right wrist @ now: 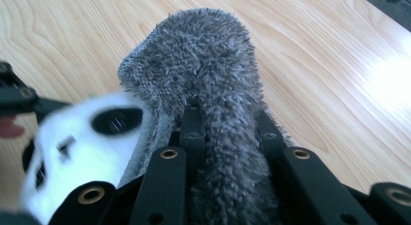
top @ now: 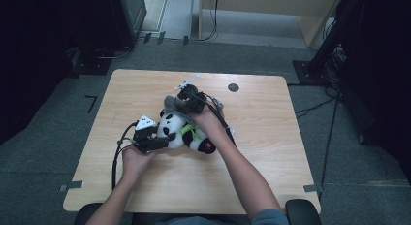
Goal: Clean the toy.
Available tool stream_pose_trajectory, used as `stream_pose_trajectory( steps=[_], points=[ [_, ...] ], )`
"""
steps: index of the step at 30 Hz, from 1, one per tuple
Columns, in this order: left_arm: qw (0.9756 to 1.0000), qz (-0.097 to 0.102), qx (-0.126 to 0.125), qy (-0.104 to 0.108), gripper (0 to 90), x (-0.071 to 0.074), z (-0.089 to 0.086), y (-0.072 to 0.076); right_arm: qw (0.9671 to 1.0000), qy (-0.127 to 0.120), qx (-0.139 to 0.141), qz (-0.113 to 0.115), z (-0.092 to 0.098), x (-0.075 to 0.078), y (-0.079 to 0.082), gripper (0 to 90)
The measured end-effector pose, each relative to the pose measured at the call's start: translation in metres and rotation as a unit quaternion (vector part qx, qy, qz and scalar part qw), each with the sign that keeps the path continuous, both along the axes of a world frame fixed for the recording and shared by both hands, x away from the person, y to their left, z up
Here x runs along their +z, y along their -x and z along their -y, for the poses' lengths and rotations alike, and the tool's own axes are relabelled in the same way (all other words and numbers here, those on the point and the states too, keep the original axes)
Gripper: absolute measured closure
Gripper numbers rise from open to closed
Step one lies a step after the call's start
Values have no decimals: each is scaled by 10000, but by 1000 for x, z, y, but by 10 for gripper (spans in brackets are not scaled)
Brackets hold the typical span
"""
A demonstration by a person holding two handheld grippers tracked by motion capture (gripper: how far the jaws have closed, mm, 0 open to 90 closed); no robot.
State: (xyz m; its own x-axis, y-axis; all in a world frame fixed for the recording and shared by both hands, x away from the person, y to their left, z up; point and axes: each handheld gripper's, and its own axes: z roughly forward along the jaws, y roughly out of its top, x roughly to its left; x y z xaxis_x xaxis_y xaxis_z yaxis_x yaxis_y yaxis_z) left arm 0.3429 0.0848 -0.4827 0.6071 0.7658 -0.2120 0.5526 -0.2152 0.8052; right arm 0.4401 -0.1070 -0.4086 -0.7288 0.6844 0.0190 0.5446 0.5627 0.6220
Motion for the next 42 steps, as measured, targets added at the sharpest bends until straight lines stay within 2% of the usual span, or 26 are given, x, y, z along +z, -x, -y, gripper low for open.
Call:
stream_pose_trajectory(
  steps=[5, 8, 10, 16, 18, 21, 26, 31, 35, 42],
  points=[
    [10000, -6, 4, 17, 342, 0, 0, 0, 9998, 176, -40, -14, 20, 3, 0, 734],
    [10000, -32, 4, 41, 341, 0, 0, -1, 9996, 203, -176, 46, 34, 8, -1, 735],
    [10000, -36, -3, 48, 341, 0, -1, -1, 9994, 193, -291, 13, 44, 12, -2, 740],
    [10000, 3, -15, 33, 337, 0, 0, 0, 9992, 137, -371, -24, 70, 12, -3, 740],
    [10000, 42, -30, 39, 333, -1, 0, 0, 9991, 104, -410, -45, 73, 12, -4, 741],
    [10000, 81, -40, 35, 327, -2, 0, 1, 9991, 104, -403, 40, 74, 15, -3, 740],
    [9999, 91, -48, 46, 322, -2, -1, 1, 9992, -159, -293, 221, 61, 30, -1, 741],
    [9999, 88, -35, 112, 316, -2, -1, 1, 9990, -297, -31, 327, 29, 43, 0, 738],
    [9999, 70, -21, 144, 316, -2, -1, 1, 9990, -312, 143, 294, 4, 39, -1, 737],
    [9999, 46, -5, 109, 320, -1, -1, 0, 9987, -233, 404, 188, -29, 20, 0, 730]
  ],
)
